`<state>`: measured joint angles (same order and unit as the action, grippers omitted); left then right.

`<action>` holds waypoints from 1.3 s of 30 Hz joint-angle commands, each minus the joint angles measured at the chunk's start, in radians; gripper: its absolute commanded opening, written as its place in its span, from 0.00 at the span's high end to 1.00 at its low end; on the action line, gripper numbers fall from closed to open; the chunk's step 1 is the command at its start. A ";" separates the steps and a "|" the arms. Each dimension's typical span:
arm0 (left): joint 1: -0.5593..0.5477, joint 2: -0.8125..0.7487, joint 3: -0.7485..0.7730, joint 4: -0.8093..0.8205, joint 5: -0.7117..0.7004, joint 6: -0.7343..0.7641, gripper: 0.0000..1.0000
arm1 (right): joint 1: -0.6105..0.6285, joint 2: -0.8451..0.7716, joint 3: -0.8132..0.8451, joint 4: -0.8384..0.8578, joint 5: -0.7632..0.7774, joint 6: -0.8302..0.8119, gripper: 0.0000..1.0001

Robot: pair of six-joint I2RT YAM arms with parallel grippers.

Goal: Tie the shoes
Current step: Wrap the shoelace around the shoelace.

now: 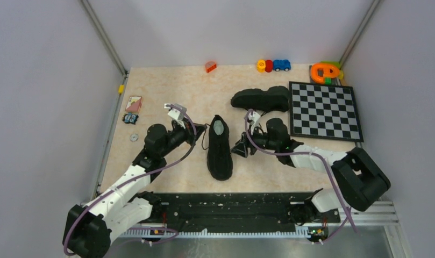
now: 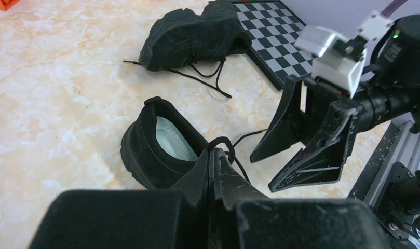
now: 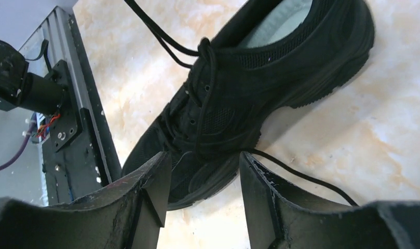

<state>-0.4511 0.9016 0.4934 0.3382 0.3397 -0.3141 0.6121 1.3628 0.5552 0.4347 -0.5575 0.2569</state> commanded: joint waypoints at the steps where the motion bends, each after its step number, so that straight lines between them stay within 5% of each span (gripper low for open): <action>1: 0.005 -0.002 0.022 0.030 -0.017 -0.019 1.00 | 0.003 0.070 0.061 0.137 -0.095 0.004 0.48; 17: 0.005 0.018 0.032 0.027 -0.003 0.000 1.00 | 0.102 0.213 0.363 0.072 -0.071 -0.121 0.54; 27: 0.006 0.042 0.030 -0.001 -0.035 0.036 1.00 | 0.115 0.236 0.417 0.041 -0.079 -0.112 0.92; 35: 0.006 0.152 0.024 0.024 0.049 0.077 1.00 | 0.115 0.204 0.394 0.050 -0.041 -0.093 0.99; 39: 0.006 0.179 0.018 0.046 0.056 0.071 1.00 | 0.115 0.191 0.385 0.076 -0.023 -0.067 0.90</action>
<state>-0.4473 1.0668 0.4934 0.3206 0.3557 -0.2623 0.7136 1.6154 0.9306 0.4564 -0.6018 0.1684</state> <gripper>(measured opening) 0.005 0.067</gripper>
